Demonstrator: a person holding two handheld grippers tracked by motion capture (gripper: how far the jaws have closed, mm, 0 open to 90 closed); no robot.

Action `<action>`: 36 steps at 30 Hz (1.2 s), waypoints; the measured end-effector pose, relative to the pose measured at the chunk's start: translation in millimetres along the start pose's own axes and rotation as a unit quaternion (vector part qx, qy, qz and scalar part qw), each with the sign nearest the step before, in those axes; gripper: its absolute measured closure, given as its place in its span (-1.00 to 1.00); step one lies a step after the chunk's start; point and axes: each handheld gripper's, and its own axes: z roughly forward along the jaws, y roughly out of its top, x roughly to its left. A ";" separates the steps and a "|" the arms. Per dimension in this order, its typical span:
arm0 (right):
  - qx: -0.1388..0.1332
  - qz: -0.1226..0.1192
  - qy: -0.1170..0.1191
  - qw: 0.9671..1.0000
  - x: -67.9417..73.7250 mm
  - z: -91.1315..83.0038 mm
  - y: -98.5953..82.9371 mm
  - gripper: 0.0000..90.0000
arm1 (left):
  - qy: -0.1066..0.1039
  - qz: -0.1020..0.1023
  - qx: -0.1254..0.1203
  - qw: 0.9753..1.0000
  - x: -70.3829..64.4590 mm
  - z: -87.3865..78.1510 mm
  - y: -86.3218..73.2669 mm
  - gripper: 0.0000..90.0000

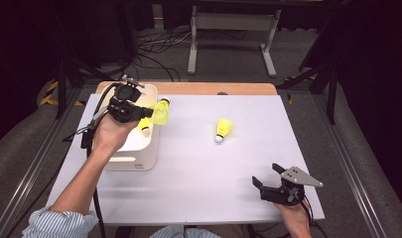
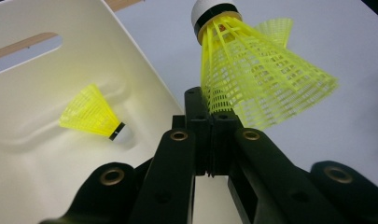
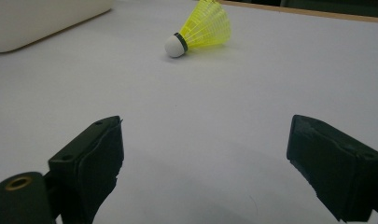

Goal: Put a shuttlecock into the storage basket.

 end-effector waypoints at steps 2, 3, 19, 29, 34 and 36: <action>0.000 0.000 0.000 1.000 -0.1 -0.1 0.0 -0.75 | 0.003 0.003 0.001 1.000 2.2 -0.5 -0.1 0.99; -0.001 0.000 -0.001 1.000 -0.2 -0.1 0.0 -0.75 | 0.006 0.001 -0.001 1.000 3.5 -0.7 -0.4 0.99; 0.002 0.000 -0.001 1.000 -0.2 0.5 -0.2 -0.75 | 0.028 -0.023 0.000 0.999 22.2 -1.0 -5.1 0.99; 0.001 0.000 -0.002 1.000 -0.4 0.4 -0.2 -0.75 | 0.046 -0.029 0.002 0.998 32.3 2.5 -8.8 0.99; 0.002 0.000 -0.001 1.000 -0.4 0.5 -0.2 -0.75 | 0.055 -0.031 0.007 0.998 37.0 4.2 -10.6 0.99; 0.002 0.000 -0.002 1.000 -0.3 0.6 -0.2 -0.75 | 0.059 -0.034 0.008 0.998 39.1 5.5 -11.6 0.99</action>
